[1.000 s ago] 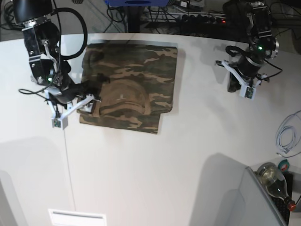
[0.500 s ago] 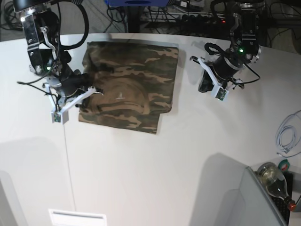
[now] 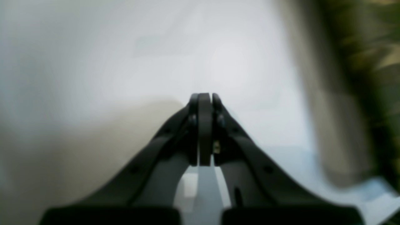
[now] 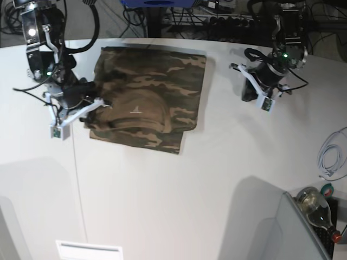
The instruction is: Layout the t-shirt on the table in an organized manner, then fold the t-shirt properly
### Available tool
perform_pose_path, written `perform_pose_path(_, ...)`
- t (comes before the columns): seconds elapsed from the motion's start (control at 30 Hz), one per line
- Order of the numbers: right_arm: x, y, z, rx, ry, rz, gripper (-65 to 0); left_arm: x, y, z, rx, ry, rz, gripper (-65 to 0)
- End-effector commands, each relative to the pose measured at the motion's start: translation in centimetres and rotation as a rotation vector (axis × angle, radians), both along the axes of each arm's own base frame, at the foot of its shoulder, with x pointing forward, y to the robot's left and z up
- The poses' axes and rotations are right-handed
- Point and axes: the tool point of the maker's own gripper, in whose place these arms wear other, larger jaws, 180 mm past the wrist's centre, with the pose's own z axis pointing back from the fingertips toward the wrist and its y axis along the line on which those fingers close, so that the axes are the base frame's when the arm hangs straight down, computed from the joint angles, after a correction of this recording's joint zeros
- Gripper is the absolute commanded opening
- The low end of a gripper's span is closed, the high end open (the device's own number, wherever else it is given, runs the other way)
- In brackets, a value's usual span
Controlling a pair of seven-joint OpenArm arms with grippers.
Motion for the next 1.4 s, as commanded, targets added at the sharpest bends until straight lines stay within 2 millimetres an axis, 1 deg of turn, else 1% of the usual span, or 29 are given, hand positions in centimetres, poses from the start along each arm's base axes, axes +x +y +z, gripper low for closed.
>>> perform_pose_path(0.0,0.5,-0.5,0.2,-0.011,-0.017,-0.005,-60.8,1.0,0.2,1.2,-0.008,-0.05,0.003,-65.0)
perform_pose_path(0.07,0.1,-1.0,-0.9,-0.018,0.014,-0.015,-60.8,1.0,0.7,1.3,-0.004,-0.053,0.016,-65.0)
perform_pose_path(0.13,0.0,-1.0,-1.5,-0.018,0.03,-0.018,-60.5,1.0,0.9,1.4,-0.002,-0.056,0.021,-65.0)
perform_pose_path(0.23,0.0,-0.7,-1.7,-0.014,0.035,-0.013,-60.3,1.0,1.0,1.5,0.0,-0.06,0.021,-65.0)
perform_pose_path(0.3,0.0,-0.7,-1.7,-0.013,0.035,-0.014,-57.2,1.0,0.9,1.5,-0.001,-0.058,0.02,-65.0)
perform_pose_path(0.37,-0.1,-0.7,-1.7,-0.013,0.036,-0.014,-50.4,1.0,0.9,1.5,-0.004,-0.059,0.021,-65.0)
perform_pose_path(0.5,-0.4,-1.0,-1.8,-0.018,0.041,-0.018,-28.8,0.9,1.0,1.5,-0.002,-0.059,0.023,-65.0)
perform_pose_path(0.53,-0.6,-1.1,-1.6,-0.019,0.037,-0.016,-24.0,0.9,1.4,1.6,0.001,-0.062,0.034,-65.0)
perform_pose_path(0.57,-0.6,-0.9,-1.0,-0.016,0.023,-0.014,-20.7,0.6,2.2,1.7,0.008,-0.061,0.055,-65.0)
perform_pose_path(0.6,-0.8,-0.7,-0.4,-0.014,0.008,-0.011,-19.5,0.3,3.0,1.7,0.015,-0.061,0.076,-65.0)
perform_pose_path(0.63,-0.9,-0.9,0.4,-0.016,-0.013,-0.014,-20.0,0.1,3.7,2.0,0.023,-0.066,0.09,-65.0)
perform_pose_path(0.67,-0.9,-1.6,1.3,-0.02,-0.037,-0.033,-20.7,0.1,4.2,2.4,0.029,-0.076,0.102,-65.0)
perform_pose_path(0.73,-1.1,-2.0,2.8,-0.017,-0.073,-0.051,-24.5,-0.8,5.4,2.8,0.049,-0.077,0.129,-65.0)
perform_pose_path(0.77,-1.1,-1.7,3.7,-0.012,-0.095,-0.045,-29.3,-1.1,5.9,3.1,0.053,-0.082,0.143,-65.0)
perform_pose_path(0.83,-1.6,-1.2,4.8,-0.003,-0.118,-0.033,-43.5,-1.7,7.1,3.8,0.03,-0.103,0.193,-65.0)
perform_pose_path(0.87,-2.0,-0.7,4.9,0.005,-0.116,-0.022,-52.7,-2.1,7.8,4.3,0.008,-0.116,0.228,-65.0)
perform_pose_path(0.9,-2.3,0.2,4.7,0.017,-0.107,-0.001,-60.8,-2.3,8.6,4.8,-0.007,-0.132,0.249,-65.0)
perform_pose_path(0.93,-2.5,0.7,4.3,0.021,-0.095,0.01,-64.1,-2.4,9.0,5.3,-0.026,-0.143,0.256,-65.0)
perform_pose_path(1.0,-3.1,1.0,2.1,0.022,-0.038,0.018,-61.2,-2.9,9.5,5.6,-0.058,-0.145,0.263,-65.0)
perform_pose_path(1.07,-3.4,0.7,0.3,0.014,0.009,0.013,-61.8,-3.3,9.8,5.7,-0.078,-0.144,0.272,-65.0)
perform_pose_path(1.1,-3.6,1.1,-0.4,0.019,0.029,0.014,-62.0,-3.5,9.9,5.8,-0.082,-0.144,0.275,-65.0)
perform_pose_path(1.2,-3.8,0.7,-2.3,0.012,0.076,0.002,-62.0,-3.5,10.0,5.7,-0.082,-0.142,0.278,-65.0)
perform_pose_path(1.23,-3.8,0.5,-2.7,0.009,0.088,-0.001,-62.0,-3.7,9.9,5.6,-0.082,-0.138,0.277,-65.0)
perform_pose_path(1.3,-3.7,0.2,-3.0,0.003,0.095,-0.004,-62.0,-4.1,9.9,5.5,-0.081,-0.129,0.277,-65.0)
perform_pose_path(1.33,-3.7,0.2,-2.9,0.002,0.092,-0.003,-62.0,-4.1,9.9,5.5,-0.081,-0.129,0.277,-65.0)
perform_pose_path(1.37,-3.5,0.3,-2.3,0.004,0.074,0.001,-62.0,-4.2,9.9,5.4,-0.081,-0.127,0.277,-65.0)
